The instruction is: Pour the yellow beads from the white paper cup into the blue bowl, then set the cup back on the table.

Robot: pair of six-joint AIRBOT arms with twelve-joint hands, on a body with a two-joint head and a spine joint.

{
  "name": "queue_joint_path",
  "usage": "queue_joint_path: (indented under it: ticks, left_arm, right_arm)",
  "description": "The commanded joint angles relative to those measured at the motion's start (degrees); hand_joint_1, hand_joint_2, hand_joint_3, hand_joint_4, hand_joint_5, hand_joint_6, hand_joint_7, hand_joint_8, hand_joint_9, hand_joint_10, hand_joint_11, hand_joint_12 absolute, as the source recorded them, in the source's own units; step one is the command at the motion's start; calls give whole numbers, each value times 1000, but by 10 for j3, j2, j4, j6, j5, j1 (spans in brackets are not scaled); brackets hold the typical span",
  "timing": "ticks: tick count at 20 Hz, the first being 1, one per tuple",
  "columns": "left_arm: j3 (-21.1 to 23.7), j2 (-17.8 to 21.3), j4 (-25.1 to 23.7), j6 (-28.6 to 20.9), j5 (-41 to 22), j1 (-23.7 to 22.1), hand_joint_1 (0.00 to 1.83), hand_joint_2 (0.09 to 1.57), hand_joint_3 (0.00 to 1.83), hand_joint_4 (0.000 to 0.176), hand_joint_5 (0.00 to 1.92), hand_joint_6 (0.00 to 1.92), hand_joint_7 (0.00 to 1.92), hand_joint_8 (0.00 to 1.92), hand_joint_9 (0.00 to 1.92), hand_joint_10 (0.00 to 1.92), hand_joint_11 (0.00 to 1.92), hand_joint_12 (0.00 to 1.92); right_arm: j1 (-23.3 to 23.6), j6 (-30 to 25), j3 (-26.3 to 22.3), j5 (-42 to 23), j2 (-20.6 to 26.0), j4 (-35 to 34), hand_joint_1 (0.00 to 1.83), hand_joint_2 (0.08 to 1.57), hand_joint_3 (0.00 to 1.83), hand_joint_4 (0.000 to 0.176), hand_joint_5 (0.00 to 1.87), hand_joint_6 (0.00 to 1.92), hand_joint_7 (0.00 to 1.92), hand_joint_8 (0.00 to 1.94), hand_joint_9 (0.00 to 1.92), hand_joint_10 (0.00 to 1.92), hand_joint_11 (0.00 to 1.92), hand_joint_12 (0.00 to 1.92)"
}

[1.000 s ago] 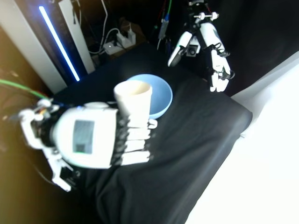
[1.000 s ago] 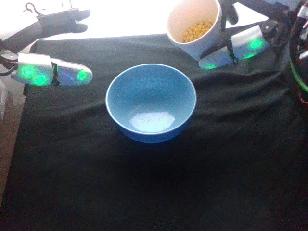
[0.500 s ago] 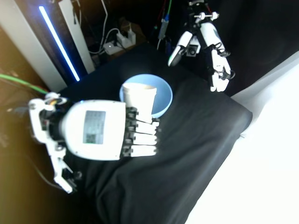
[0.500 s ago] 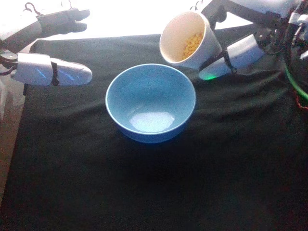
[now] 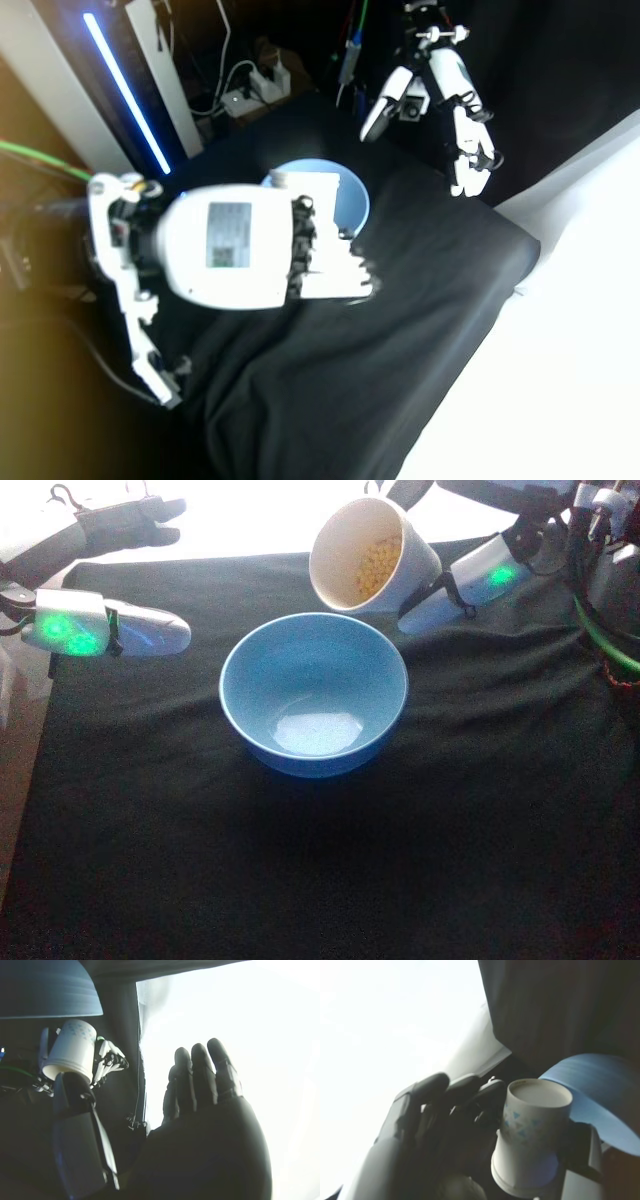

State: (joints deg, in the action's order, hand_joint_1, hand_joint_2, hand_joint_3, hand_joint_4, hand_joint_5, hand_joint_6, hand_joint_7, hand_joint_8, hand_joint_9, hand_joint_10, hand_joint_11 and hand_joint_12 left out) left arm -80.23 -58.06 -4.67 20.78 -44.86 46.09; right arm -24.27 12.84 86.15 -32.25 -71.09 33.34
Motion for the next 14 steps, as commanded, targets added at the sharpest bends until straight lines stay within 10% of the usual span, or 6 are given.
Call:
queue_joint_path:
  ticks: [1, 4, 6, 10, 11, 14]
  left_arm:
    - [-5, -1, 18, -6, -65, -3, 710, 872, 0, 0, 212, 1, 393, 4, 305, 3, 0, 722]
    - [-5, -1, 18, -6, -65, -3, 718, 873, 0, 0, 195, 1, 415, 5, 298, 3, 0, 729]
    - [-5, -1, 17, -6, -65, -3, 705, 869, 1, 0, 196, 0, 411, 1, 298, 2, 0, 721]
    - [-6, -1, 17, -6, -65, -3, 686, 869, 1, 0, 186, 0, 420, 2, 308, 3, 0, 738]
    - [-6, 0, 17, -6, -65, -3, 687, 870, 1, 0, 185, 0, 417, 0, 307, 2, 0, 718]
    - [-6, 0, 17, -6, -65, -3, 682, 870, 0, 0, 179, 0, 408, 3, 319, 5, 4, 694]
  right_arm:
    - [12, -2, -3, -50, -2, -9, 1111, 1035, 0, 61, 1174, 646, 740, 885, 319, 1247, 0, 1459]
    - [25, -2, -7, -41, -2, 17, 1061, 1054, 0, 169, 1115, 747, 984, 226, 516, 216, 0, 719]
    - [35, -2, -11, -29, -2, 45, 1051, 1066, 3, 173, 1084, 800, 1017, 65, 540, 54, 0, 643]
    - [62, -2, -23, 0, -2, 107, 1061, 1057, 0, 170, 1112, 753, 1018, 10, 529, 5, 0, 75]
    - [67, -2, -25, 4, -2, 118, 1214, 1063, 0, 0, 1212, 642, 1005, 695, 573, 4, 3, 72]
    - [78, -2, -29, 20, -3, 152, 1232, 1058, 0, 57, 1153, 694, 1095, 789, 623, 3, 0, 108]
